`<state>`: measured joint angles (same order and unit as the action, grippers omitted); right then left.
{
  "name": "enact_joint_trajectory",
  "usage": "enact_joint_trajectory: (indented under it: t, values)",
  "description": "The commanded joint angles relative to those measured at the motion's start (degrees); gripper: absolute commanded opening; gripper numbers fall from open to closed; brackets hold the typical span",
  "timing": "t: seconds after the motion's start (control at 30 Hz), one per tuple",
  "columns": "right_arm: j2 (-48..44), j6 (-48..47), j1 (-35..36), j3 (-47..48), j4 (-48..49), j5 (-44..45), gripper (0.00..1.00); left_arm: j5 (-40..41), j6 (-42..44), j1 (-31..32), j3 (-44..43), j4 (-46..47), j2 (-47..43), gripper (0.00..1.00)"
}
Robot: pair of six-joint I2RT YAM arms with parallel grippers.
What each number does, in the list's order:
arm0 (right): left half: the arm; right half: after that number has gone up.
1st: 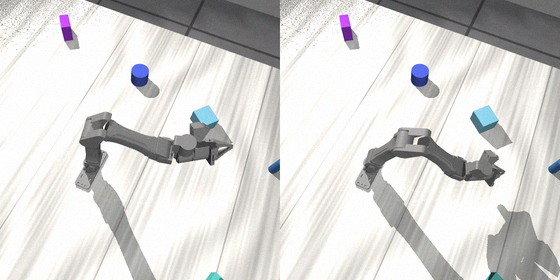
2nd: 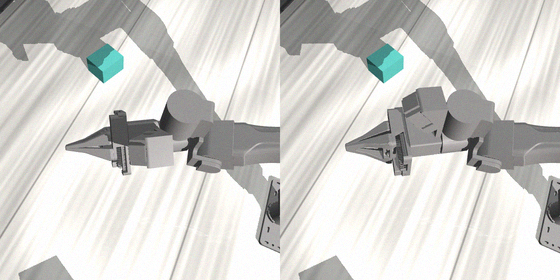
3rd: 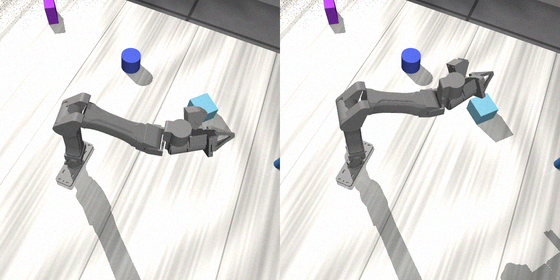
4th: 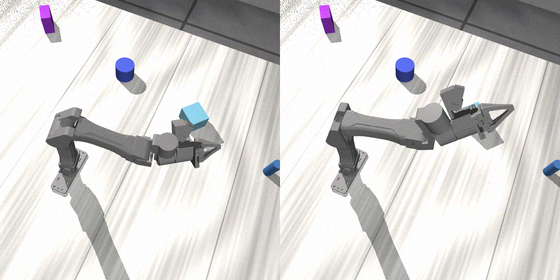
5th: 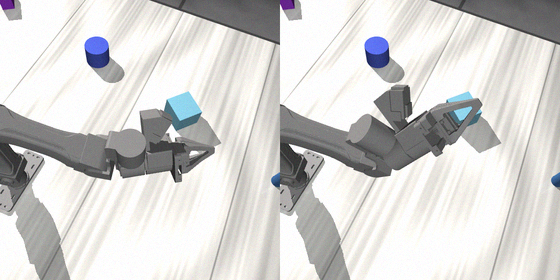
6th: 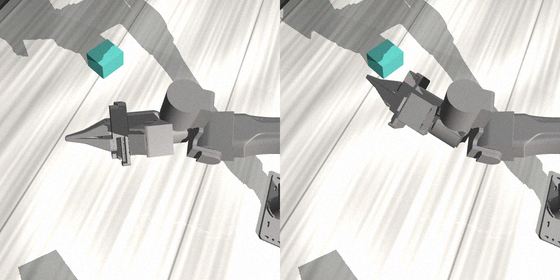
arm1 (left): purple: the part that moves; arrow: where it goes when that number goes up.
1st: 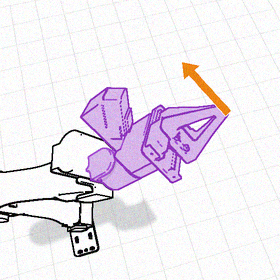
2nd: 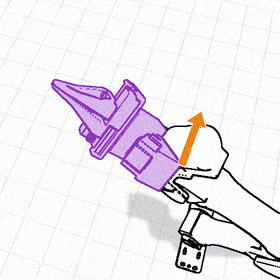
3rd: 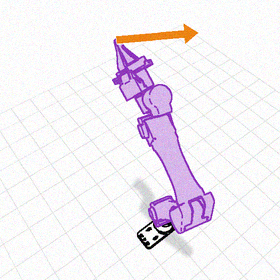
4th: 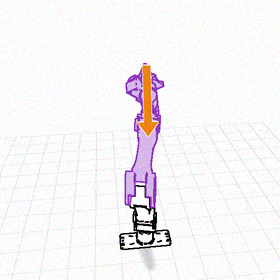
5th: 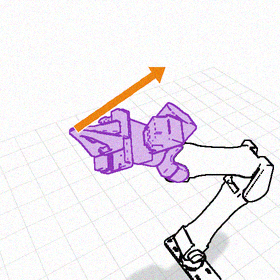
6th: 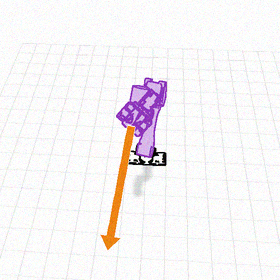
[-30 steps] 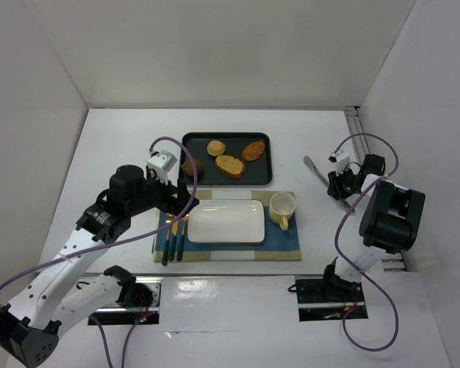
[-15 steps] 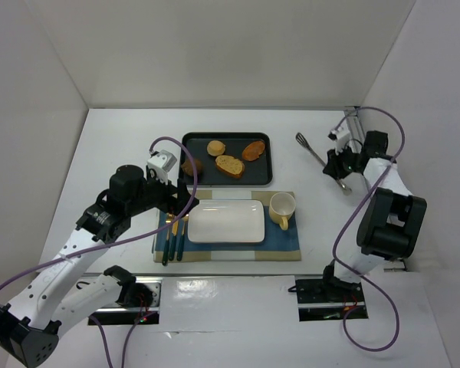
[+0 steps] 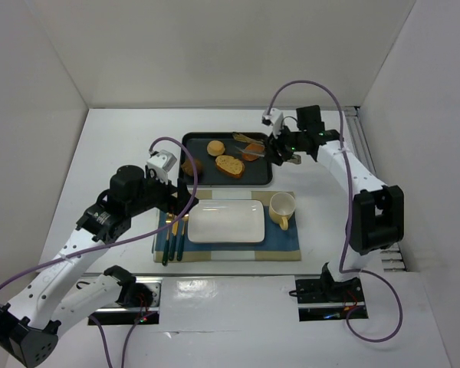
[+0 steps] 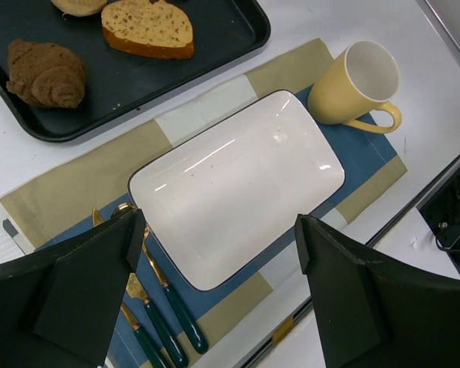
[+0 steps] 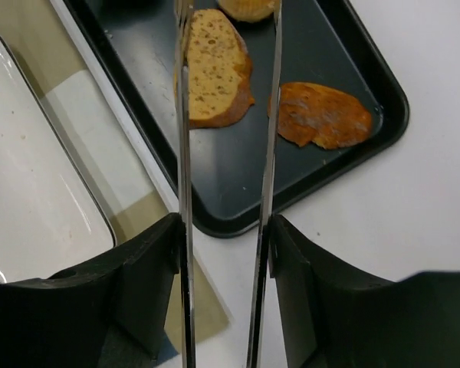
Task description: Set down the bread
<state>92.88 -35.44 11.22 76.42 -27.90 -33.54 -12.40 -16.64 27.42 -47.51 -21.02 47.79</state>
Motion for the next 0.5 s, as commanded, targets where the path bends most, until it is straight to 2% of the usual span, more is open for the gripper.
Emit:
enact_joint_trajectory:
  t: [0.0,0.2,0.47]
  values:
    - [1.69,2.13,4.94,4.69,0.03,4.35,0.59,0.63,0.38,0.18,-0.92,0.98,-1.03,0.98]
    - [6.6,2.75,12.41,8.21,0.74,10.41,0.6,0.63,0.38,0.18,-0.92,0.98,-1.03,0.98]
    - [11.88,3.27,15.06,11.47,4.16,18.85,0.61,0.63,0.38,0.18,-0.92,0.98,-1.56,0.98]
